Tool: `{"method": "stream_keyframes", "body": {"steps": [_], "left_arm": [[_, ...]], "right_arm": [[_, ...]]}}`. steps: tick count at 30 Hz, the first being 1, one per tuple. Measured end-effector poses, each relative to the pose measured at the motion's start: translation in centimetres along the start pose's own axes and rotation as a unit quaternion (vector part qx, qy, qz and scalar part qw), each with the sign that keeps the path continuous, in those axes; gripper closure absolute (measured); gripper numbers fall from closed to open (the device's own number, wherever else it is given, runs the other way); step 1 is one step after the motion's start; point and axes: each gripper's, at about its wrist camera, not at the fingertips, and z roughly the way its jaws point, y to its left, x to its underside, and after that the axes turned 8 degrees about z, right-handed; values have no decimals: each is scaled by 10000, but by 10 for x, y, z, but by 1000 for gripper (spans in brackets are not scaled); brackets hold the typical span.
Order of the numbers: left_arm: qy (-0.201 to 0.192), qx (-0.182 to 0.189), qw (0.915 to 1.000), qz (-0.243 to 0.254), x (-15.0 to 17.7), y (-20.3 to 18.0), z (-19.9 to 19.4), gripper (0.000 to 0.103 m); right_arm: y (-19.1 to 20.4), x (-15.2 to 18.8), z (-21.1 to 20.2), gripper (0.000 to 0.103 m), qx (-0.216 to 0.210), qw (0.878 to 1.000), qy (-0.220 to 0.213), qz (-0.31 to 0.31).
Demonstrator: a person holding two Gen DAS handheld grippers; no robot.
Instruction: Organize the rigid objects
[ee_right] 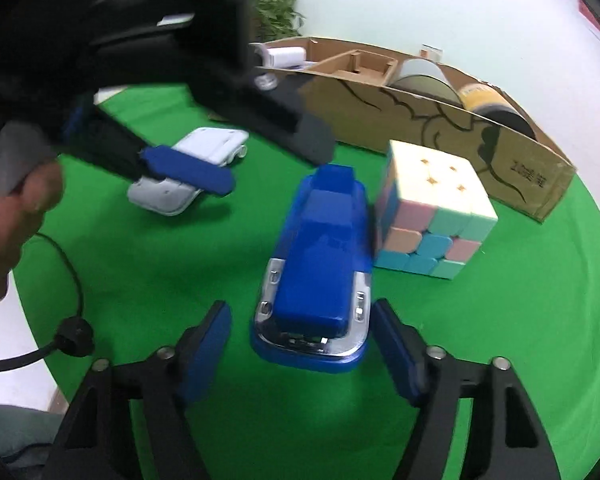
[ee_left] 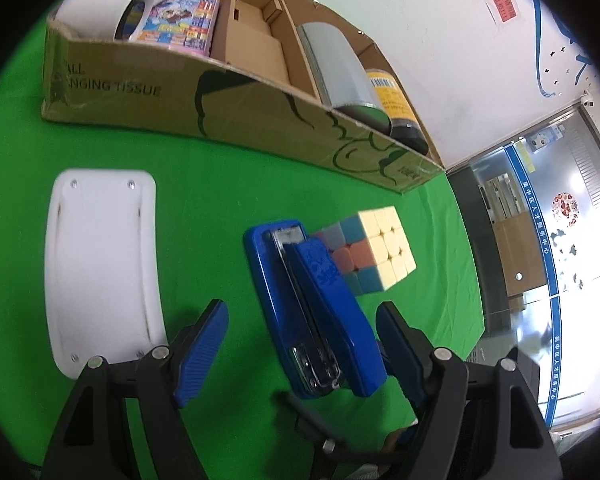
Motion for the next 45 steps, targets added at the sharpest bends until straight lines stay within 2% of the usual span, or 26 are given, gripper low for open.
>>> {"method": "stream_keyframes", "body": {"steps": [4,7,11,14,17,18,19,28,36,45], "left_arm": [[199,166,9997,-28,7,0,7,28],[354,334,9988,-60,14,-2,11,28],[435,539,9973,-237,22,-3,17,28],[458,727,9954,-425,23,1,21,28],[484,836,9944,-421,25,0,23,34],[493,896,9939,-411,25,-1,23,42],[510,966,9931,-416,24,-1,24,44],[312,766,9965,-117,26,-7,10,46],[-133,595,9978,247,8,-24,-25,46],[-655,571,9942,628,-28,-30,-71,46]], "right_arm": [[-8,-3,1,45,-59,9997,46,236],[-22,-3,-7,46,-349,9967,109,723],[-46,-6,-7,46,-1004,9824,252,1558],[-59,-6,-8,47,-1286,9725,356,1912],[-60,-1,-12,47,-1530,9637,456,2140],[-60,0,-13,47,-1558,9630,470,2148],[-58,1,-14,47,-1563,9633,474,2128],[-52,-6,-16,47,-1663,9615,495,2131],[-39,-31,-41,48,-1659,9687,29,1848],[-29,-79,-71,48,-1580,9726,-585,1600]]}}
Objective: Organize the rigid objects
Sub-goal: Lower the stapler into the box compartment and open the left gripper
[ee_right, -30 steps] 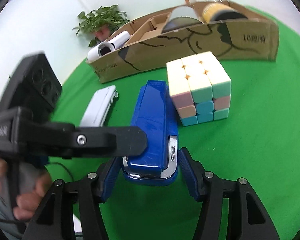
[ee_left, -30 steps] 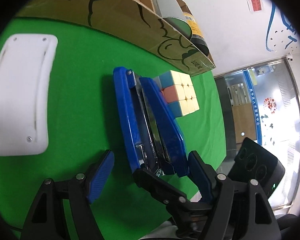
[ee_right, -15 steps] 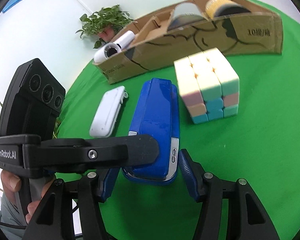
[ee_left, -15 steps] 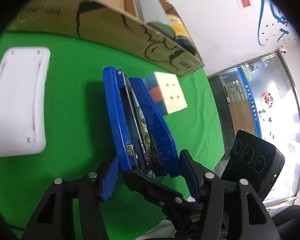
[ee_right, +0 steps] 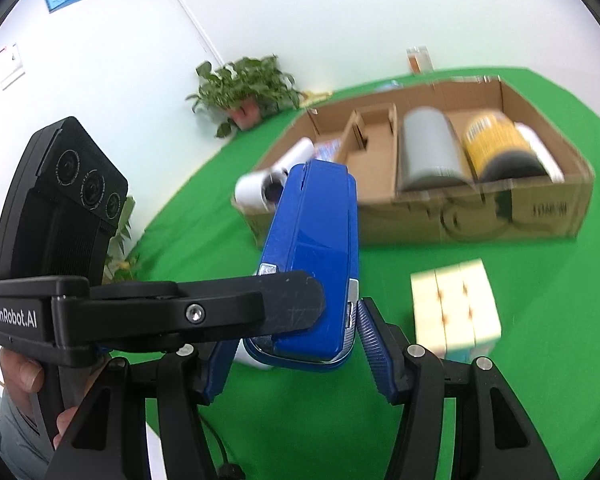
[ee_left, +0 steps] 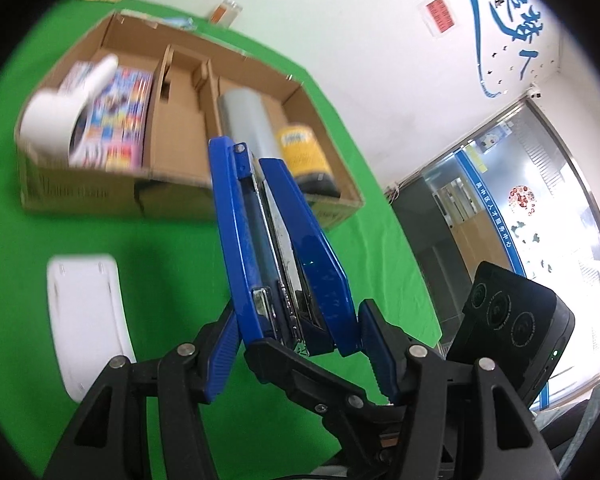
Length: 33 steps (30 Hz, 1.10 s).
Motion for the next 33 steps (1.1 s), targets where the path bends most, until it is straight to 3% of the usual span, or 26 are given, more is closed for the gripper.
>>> {"method": "stream_keyframes", "body": {"steps": [11,22,27,33], "left_arm": [[-153,-28,9995,259,-49,5,-7,46],[251,-50,9997,-13,-130,55,29,46],[529,42,9981,-318,-142,79,49,46],[790,139,9954,-518,-139,95,70,46]], "right_arm": [[22,-51,0,48,141,9993,-260,-210],[10,-132,65,48,294,9995,39,80],[-3,-147,99,48,390,9983,356,235],[-23,-142,121,48,520,9961,579,418]]}}
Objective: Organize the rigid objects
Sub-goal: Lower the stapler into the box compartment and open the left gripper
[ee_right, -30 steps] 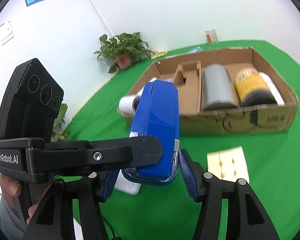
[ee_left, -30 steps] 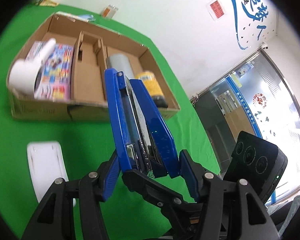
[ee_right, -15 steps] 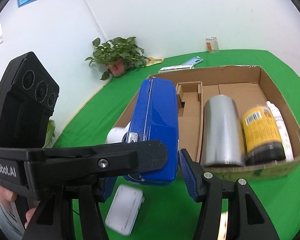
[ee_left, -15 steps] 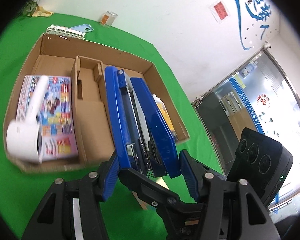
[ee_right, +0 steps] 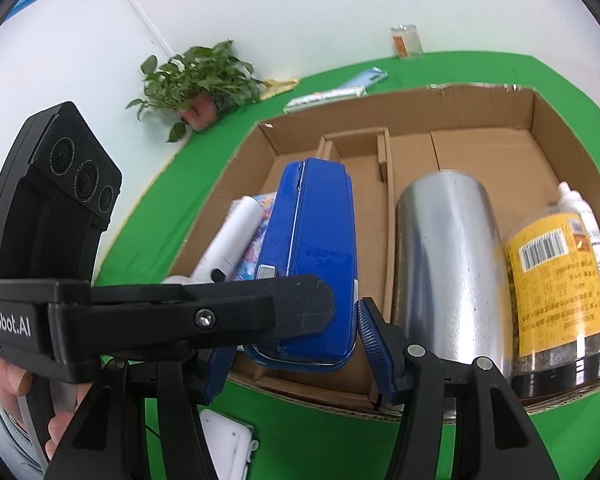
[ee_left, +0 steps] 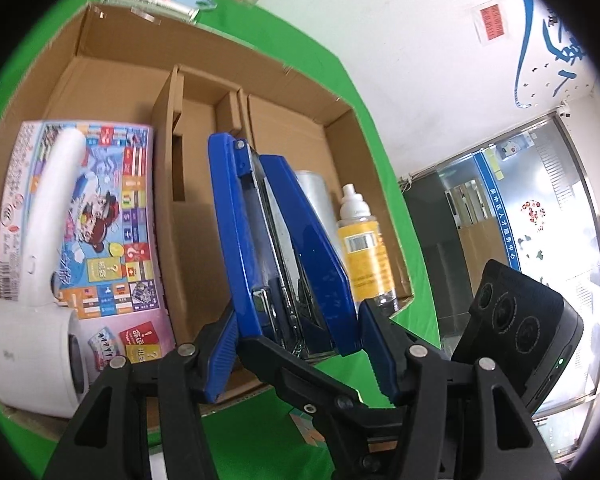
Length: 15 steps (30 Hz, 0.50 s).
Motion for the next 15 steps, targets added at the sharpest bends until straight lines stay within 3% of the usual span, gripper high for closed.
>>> {"method": "stream_keyframes", "body": {"steps": [4,6,9,13,15], "left_arm": [[134,31,9998,-126,3,8,9,46],[226,-102,9996,-115,-1,5,11,45],[380,-123,9991,-145,-2,4,11,44],[162,-758,9968,189,-2,-3,-11,43],[-235,-1133,9926,381,2,-15,-38,43]], "right_arm": [[-4,4,12,47,227,9997,77,-108],[-4,4,13,55,139,9998,69,-104],[-1,5,19,55,222,9996,153,-46],[3,13,17,55,477,9985,97,-245],[2,17,5,52,512,9982,15,-310]]}}
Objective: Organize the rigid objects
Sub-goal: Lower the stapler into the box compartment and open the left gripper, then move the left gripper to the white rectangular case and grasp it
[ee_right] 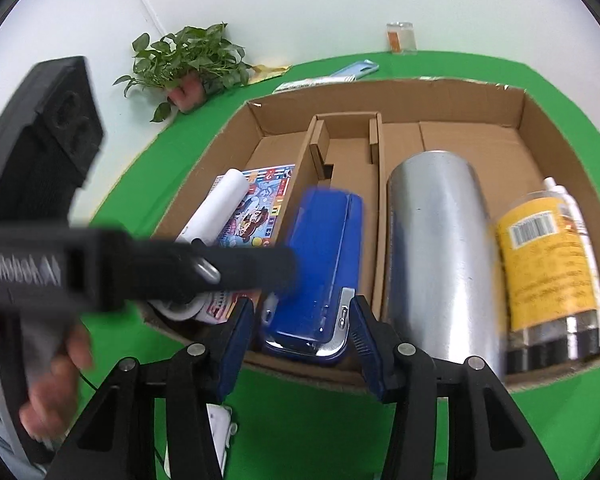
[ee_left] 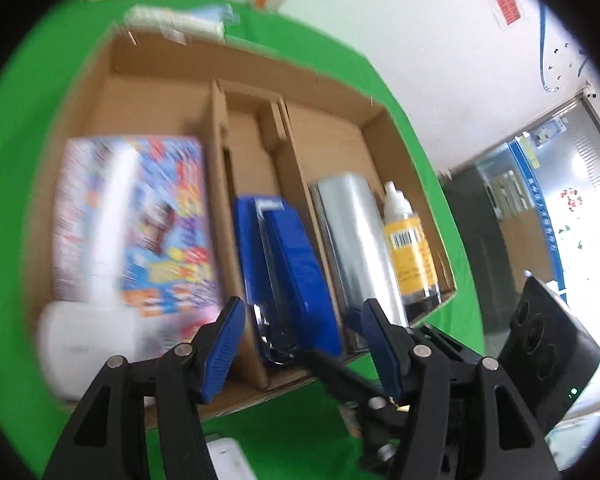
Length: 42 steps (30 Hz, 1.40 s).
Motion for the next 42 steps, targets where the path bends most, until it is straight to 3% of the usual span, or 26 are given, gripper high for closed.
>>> {"method": "stream_keyframes", "body": {"steps": [1,3,4,5,6,7,9,11,14,15,16,17,18,19,20,21,22,23,24,25,27,33,38,42], "left_arm": [[-245,-249,9993,130,2,-4,-14,43],[-880,-922,9902,575,14,-20,-47,39],[-1262,-1331,9795,836,23,-29,-63,25],[-1726,-1836,9614,1101,37,-40,-77,17],[-2212,-2350,9368,1349,55,-51,-89,10],[-2481,-2702,9177,1524,69,-59,-93,4],[-2409,-3264,8989,1656,87,-66,-87,0],[-2236,-3360,9028,1483,101,-64,-80,0],[-2220,-3114,9180,1055,124,-59,-73,0],[-2237,-3092,9194,945,129,-59,-73,2],[-2292,-3097,9185,888,136,-61,-71,19],[-2289,-3098,9184,900,139,-61,-71,37],[-2142,-3031,9238,937,141,-62,-68,88],[-1983,-2918,9311,932,141,-63,-60,98],[-1984,-2808,9343,944,143,-67,-59,98],[-2041,-2738,9346,991,146,-73,-58,98],[-2142,-2689,9329,1069,149,-80,-58,83],[-2134,-2669,9331,1123,150,-84,-56,62],[-2108,-2652,9337,1157,150,-89,-55,8],[-2290,-2720,9275,1150,153,-95,-57,1],[-2477,-2896,9182,1083,156,-101,-58,1],[-2011,-2864,9325,897,160,-101,-44,1],[-1818,-2502,9493,568,168,-95,-38,1],[-1674,-2358,9560,492,171,-89,-34,1]], "right_arm": [[1,2,-9,45,71,9999,-130,-75],[7,7,-30,24,248,9973,-629,-300],[11,14,-45,5,436,9921,-1071,-485],[14,23,-57,0,648,9843,-1497,-668],[18,33,-66,0,767,9774,-1789,-830],[19,42,-71,0,846,9737,-1884,-966],[19,54,-75,0,909,9729,-1882,-992],[19,67,-77,0,897,9740,-1850,-956],[16,82,-77,0,847,9769,-1731,-924],[13,87,-77,0,834,9780,-1683,-905],[11,93,-78,2,795,9798,-1598,-900],[8,93,-76,13,787,9810,-1525,-900],[4,98,-77,23,778,9816,-1499,-896],[0,103,-78,40,751,9825,-1477,-846],[-2,106,-79,41,689,9836,-1458,-803],[-6,109,-82,39,538,9850,-1455,-758],[-9,113,-85,26,489,9849,-1478,-764],[-12,118,-89,6,507,9832,-1563,-799],[-14,120,-93,0,511,9823,-1622,-783],[-16,122,-97,0,553,9808,-1723,-719],[-21,124,-101,0,637,9810,-1723,-630],[-34,127,-104,0,769,9844,-1477,-564],[-45,137,-102,0,750,9879,-1285,-441],[-52,141,-97,0,697,9908,-1112,-338]]}}
